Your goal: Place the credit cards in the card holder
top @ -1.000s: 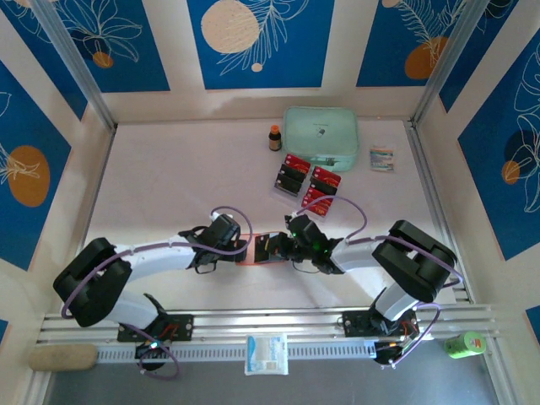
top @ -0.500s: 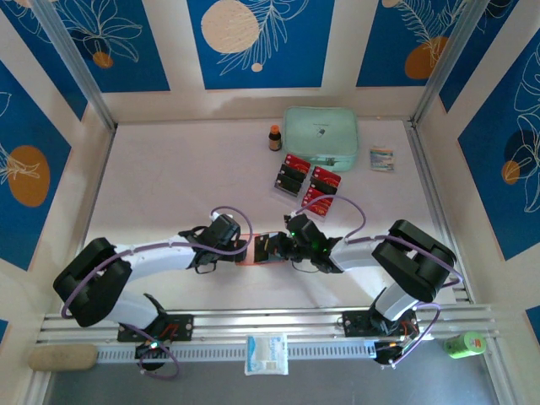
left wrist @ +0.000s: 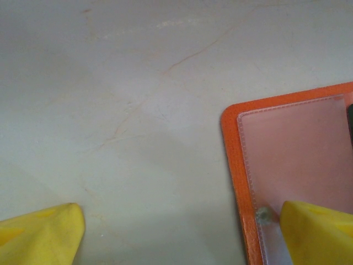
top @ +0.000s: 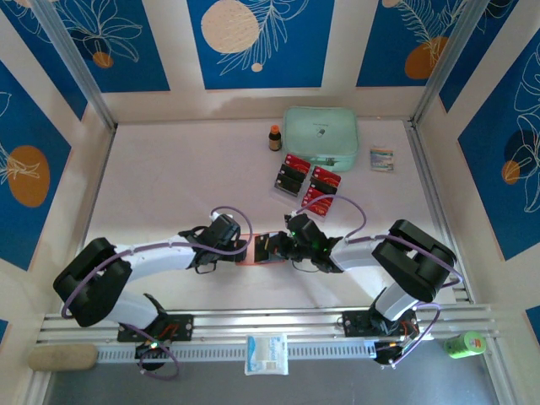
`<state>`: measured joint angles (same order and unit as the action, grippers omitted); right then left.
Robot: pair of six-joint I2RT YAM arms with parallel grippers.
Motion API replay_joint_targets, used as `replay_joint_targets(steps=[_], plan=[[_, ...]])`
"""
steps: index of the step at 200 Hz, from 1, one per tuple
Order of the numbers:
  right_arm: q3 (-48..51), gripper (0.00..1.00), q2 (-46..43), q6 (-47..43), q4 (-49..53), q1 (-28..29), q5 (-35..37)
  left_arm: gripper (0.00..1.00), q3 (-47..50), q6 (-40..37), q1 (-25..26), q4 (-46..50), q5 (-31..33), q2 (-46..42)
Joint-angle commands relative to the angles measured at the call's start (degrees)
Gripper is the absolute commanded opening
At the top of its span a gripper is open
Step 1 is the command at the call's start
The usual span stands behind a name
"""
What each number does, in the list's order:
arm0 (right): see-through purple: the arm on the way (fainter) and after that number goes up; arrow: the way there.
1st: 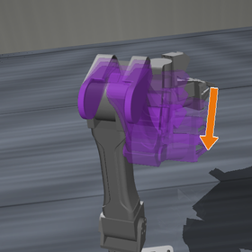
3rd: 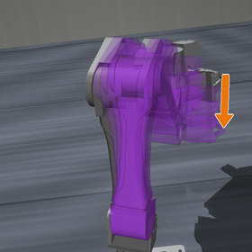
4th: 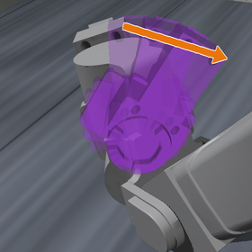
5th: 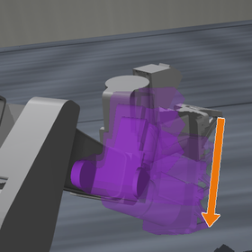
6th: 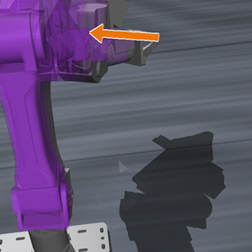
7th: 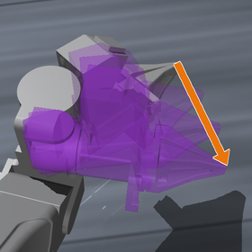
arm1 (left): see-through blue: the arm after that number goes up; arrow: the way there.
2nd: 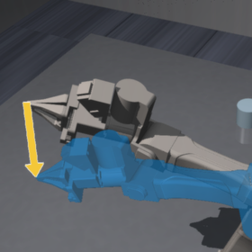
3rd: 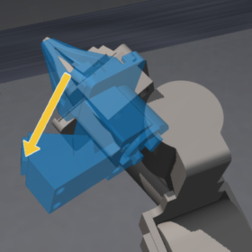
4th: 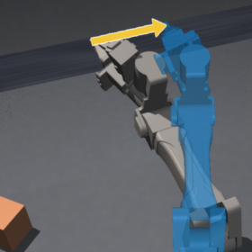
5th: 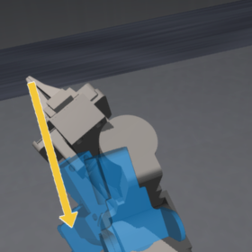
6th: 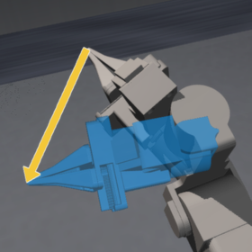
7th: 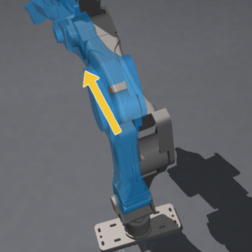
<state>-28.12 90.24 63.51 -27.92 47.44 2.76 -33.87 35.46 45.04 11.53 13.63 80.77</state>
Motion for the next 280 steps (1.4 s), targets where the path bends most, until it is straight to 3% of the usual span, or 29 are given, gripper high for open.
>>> replay_joint_targets(steps=[1,141,280], plan=[[1.3,0.0,0.5,0.0,0.2,-0.5,1.1,0.92,0.5,-0.2,0.5,0.3,-1.5,1.5],[2.4,0.0,3.2,0.9,-3.7,0.4,0.8,0.92,0.5,-0.2,0.5,0.1,-1.8,1.6],[2.9,0.0,0.8,1.4,-0.2,1.4,1.3,0.92,0.7,-0.2,0.4,0.1,-1.7,1.7]])
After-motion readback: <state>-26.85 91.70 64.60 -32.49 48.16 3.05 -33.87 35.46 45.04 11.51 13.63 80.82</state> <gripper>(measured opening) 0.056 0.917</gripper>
